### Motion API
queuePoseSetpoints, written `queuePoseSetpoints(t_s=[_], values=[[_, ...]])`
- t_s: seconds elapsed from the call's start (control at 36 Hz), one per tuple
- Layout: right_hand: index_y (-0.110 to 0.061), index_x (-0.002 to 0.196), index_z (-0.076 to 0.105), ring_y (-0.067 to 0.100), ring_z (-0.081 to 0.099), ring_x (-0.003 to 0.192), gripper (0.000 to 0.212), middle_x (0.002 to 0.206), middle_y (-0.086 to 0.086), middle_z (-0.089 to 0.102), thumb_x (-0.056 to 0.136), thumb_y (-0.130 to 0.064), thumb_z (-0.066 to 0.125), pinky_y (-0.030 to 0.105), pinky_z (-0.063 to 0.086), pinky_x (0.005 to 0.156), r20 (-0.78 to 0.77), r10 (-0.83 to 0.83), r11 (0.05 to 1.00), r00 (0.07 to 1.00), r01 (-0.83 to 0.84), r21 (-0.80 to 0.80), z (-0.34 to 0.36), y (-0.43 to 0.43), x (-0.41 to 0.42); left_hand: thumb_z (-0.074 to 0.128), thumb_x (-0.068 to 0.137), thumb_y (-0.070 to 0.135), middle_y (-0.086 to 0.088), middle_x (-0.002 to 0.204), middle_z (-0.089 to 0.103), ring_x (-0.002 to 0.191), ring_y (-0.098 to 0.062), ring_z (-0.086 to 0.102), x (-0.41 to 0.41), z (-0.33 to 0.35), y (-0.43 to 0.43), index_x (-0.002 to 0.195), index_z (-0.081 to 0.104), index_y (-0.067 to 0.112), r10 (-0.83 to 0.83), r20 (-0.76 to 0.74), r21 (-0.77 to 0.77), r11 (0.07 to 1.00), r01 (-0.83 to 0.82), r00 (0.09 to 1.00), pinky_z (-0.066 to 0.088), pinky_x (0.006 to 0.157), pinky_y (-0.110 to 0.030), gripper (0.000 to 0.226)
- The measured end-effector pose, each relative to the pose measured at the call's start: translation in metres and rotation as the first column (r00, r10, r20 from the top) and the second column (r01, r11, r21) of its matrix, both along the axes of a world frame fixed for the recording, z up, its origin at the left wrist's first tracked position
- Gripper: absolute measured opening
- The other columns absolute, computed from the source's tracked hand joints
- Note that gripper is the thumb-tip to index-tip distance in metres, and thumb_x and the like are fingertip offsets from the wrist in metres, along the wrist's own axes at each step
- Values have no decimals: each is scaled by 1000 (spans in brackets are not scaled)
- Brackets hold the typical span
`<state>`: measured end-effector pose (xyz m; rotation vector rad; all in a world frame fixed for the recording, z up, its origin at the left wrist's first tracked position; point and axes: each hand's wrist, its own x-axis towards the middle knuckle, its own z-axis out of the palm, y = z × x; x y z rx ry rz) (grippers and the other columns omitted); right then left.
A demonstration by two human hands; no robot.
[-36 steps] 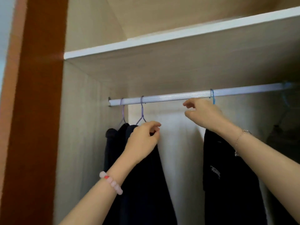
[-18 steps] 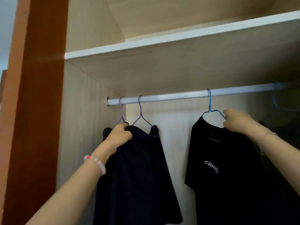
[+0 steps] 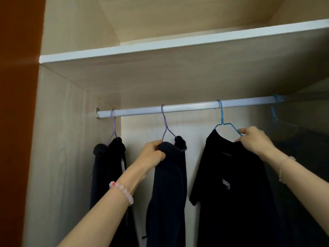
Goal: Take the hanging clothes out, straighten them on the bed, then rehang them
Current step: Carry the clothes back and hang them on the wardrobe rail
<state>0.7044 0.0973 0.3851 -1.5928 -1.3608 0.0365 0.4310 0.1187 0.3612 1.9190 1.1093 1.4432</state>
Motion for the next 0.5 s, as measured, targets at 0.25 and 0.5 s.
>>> queuePoseSetpoints(t_s=[0.25,0.5], values=[[-12,134,57,40,55,120,42,129,21,61,93,-6,54,43,43,101,89,-107,993,990,111,-44,2,-8,19,46,82,-11,4,89,62,84,-12,59,21,-4,7,124,57,14,-12,-59,24,1000,13,998,51,72,-21,50],[-10,141,44,40,47,124,48,138,16,52,93,-11,47,46,44,96,382,-313,941,870,230,247,1,-22,-25,52,93,22,-1,117,62,107,-16,58,12,4,-6,126,55,14,114,-178,139,986,-90,977,44,93,-26,35]])
